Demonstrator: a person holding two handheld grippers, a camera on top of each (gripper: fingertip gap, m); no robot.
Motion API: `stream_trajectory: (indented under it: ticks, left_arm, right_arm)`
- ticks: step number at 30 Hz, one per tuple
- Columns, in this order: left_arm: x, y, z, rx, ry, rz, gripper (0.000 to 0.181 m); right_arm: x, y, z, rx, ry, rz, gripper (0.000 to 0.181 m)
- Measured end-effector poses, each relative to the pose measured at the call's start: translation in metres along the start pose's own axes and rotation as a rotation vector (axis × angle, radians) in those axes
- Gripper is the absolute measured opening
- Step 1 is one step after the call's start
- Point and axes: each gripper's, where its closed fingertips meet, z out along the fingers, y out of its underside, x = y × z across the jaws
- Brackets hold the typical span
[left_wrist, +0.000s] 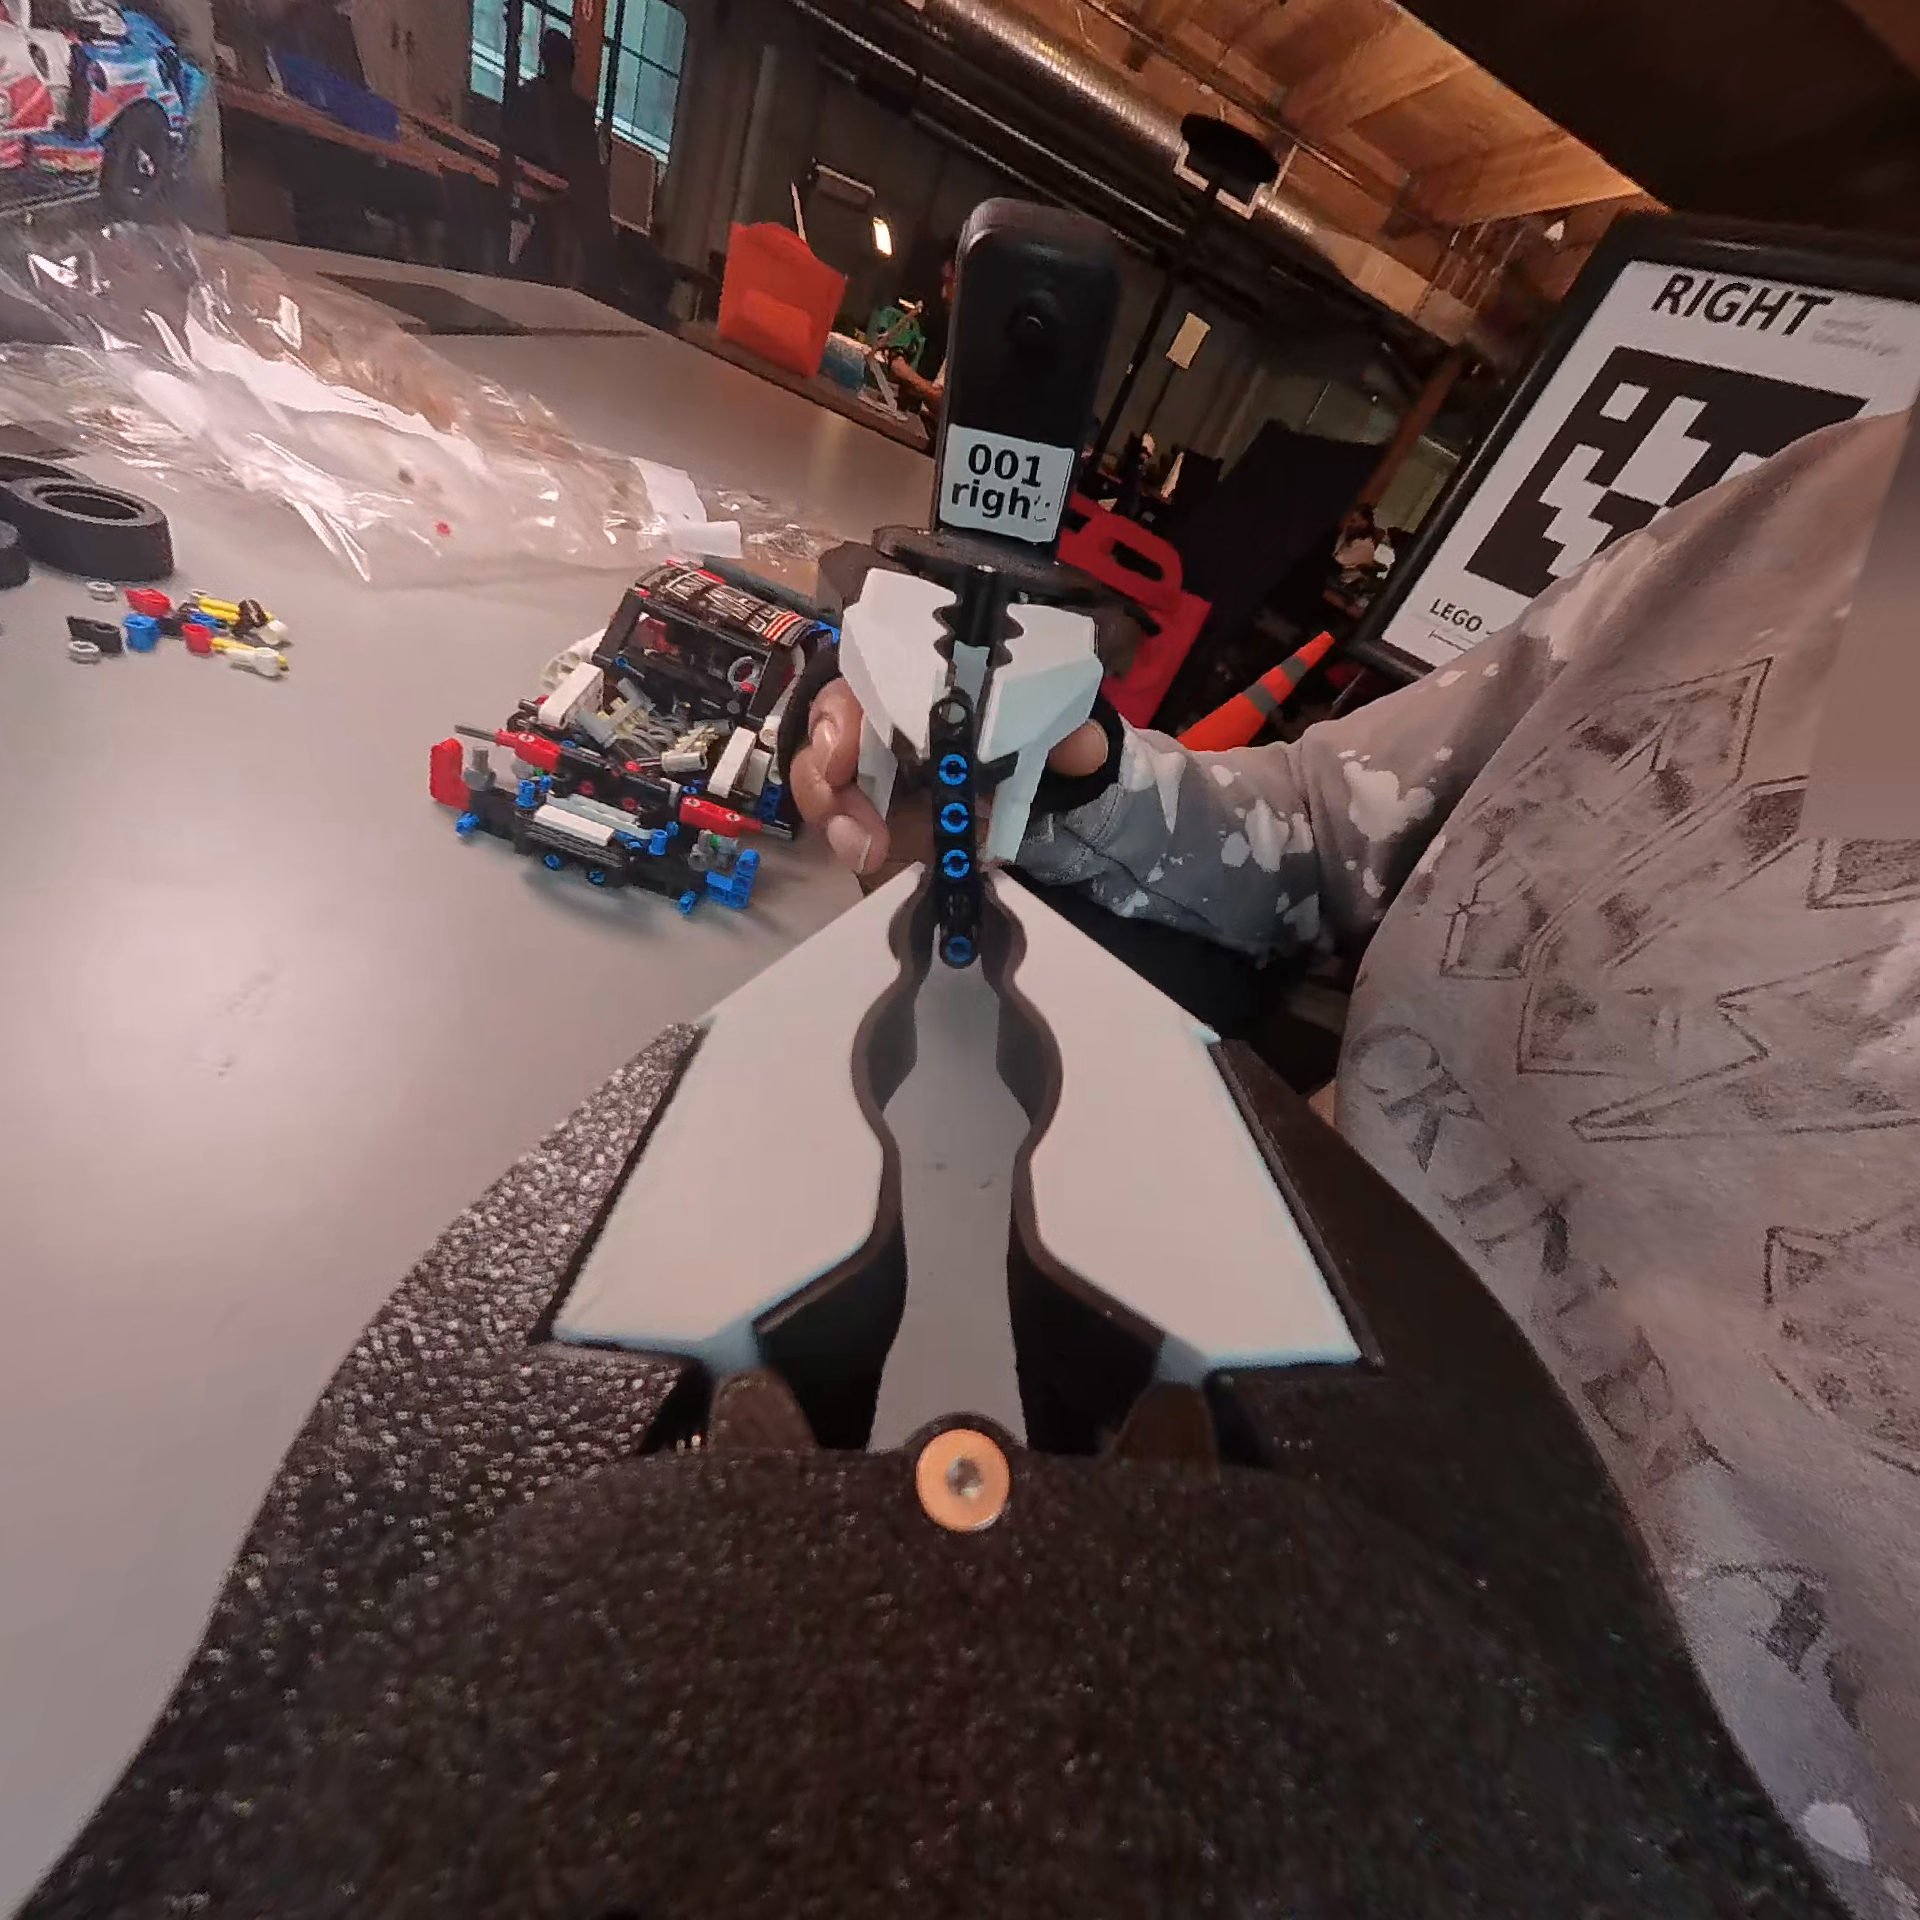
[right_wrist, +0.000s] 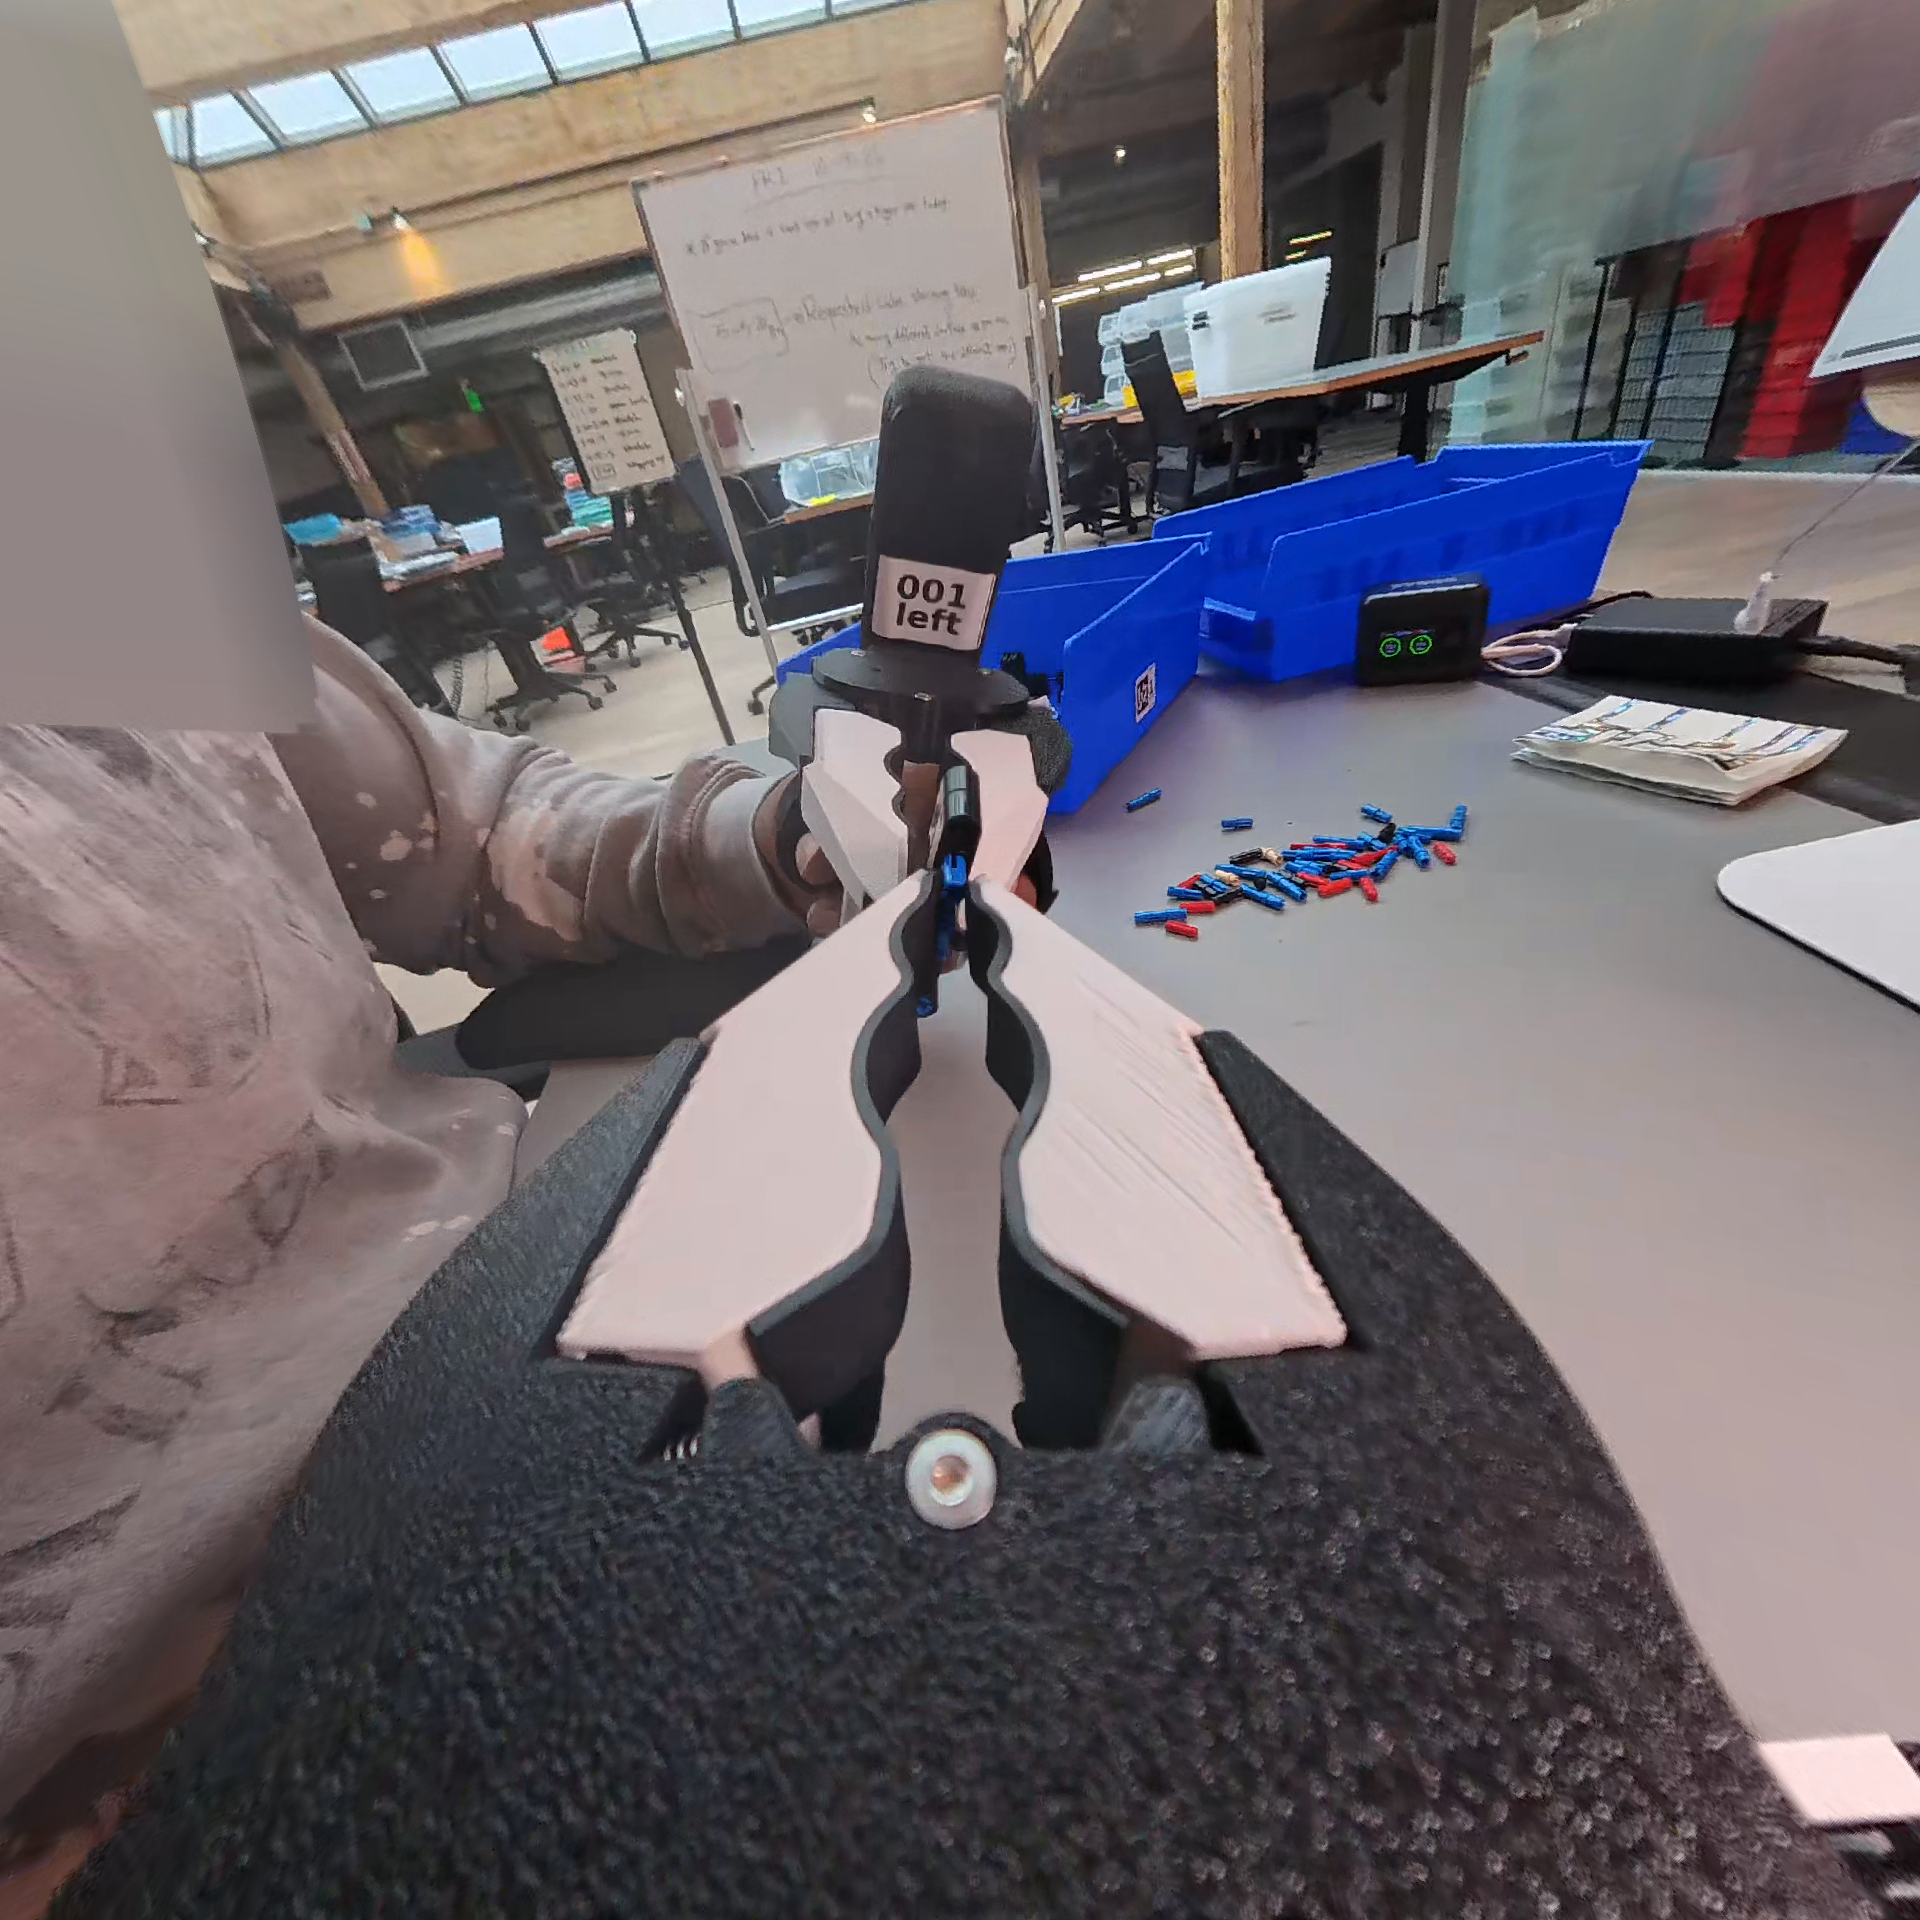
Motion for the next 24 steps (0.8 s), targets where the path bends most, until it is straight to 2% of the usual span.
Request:
stream_trajectory:
  ticks: [5, 7, 8, 12, 15, 24]
  left_arm:
    - [0.000, 0.007, 0.004, -0.033, 0.015, -0.036, 0.016]
    - [-0.001, 0.006, 0.005, -0.027, 0.008, -0.040, 0.014]
    - [-0.002, 0.007, 0.005, -0.028, 0.005, -0.049, 0.007]
    - [0.004, -0.004, 0.004, 0.056, 0.089, -0.162, 0.004]
    - [0.010, -0.015, 0.001, 0.143, 0.168, -0.264, 0.003]
    - [0.010, -0.015, 0.003, 0.152, 0.177, -0.293, 0.003]
  right_arm:
    - [0.002, 0.010, 0.003, -0.055, -0.004, 0.034, 0.003]
    - [0.001, 0.016, 0.005, -0.088, -0.010, 0.039, 0.003]
    - [-0.001, 0.018, 0.006, -0.094, -0.018, 0.041, 0.003]
    - [-0.006, 0.009, 0.005, -0.041, -0.056, 0.089, 0.004]
    - [-0.006, 0.001, 0.000, -0.004, -0.078, 0.117, 0.014]
    - [-0.007, -0.001, -0.001, 0.013, -0.089, 0.118, 0.014]
